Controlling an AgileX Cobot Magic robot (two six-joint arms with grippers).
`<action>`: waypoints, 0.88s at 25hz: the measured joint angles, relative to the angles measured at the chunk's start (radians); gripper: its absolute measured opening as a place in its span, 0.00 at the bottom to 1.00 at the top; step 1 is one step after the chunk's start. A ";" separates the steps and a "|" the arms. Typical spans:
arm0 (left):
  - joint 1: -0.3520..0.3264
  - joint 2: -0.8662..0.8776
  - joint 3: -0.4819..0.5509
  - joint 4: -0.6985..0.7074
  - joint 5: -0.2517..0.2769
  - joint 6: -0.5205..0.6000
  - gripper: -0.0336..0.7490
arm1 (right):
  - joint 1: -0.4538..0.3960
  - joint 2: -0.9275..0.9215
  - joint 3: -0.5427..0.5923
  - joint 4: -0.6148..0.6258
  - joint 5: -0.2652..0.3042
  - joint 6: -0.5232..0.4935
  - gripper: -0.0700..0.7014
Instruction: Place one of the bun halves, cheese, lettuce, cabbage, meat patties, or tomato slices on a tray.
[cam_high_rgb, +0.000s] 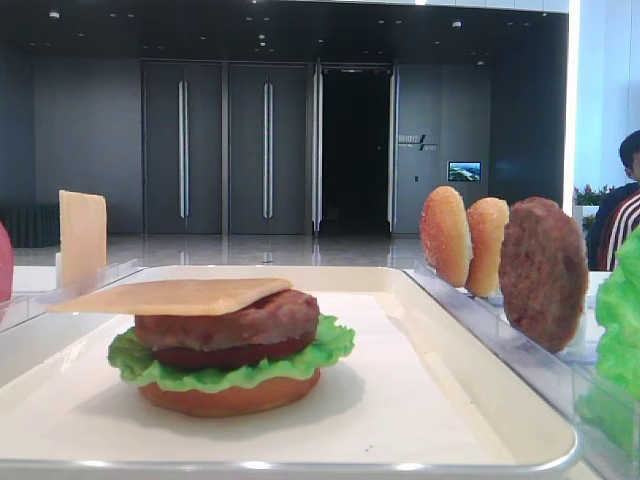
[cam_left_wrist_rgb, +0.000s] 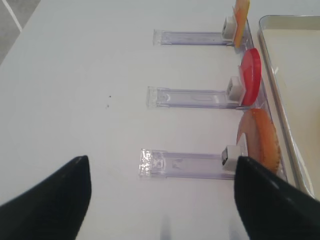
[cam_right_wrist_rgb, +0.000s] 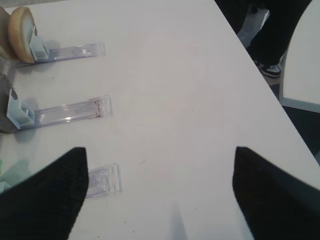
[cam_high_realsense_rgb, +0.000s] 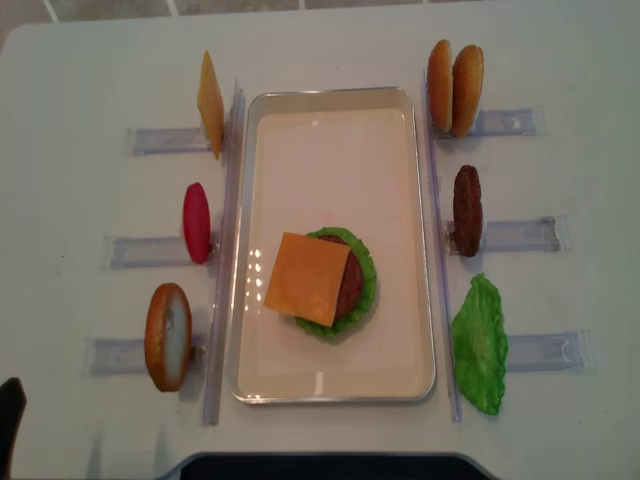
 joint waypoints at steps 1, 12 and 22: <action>0.000 0.000 0.000 0.000 0.000 0.000 0.93 | 0.000 0.000 0.000 0.000 0.000 0.000 0.85; 0.000 0.000 0.000 0.000 0.000 0.000 0.93 | 0.000 0.000 0.000 0.000 0.000 0.000 0.85; 0.000 0.000 0.000 0.000 0.000 0.000 0.93 | 0.000 0.000 0.000 0.000 0.000 0.000 0.85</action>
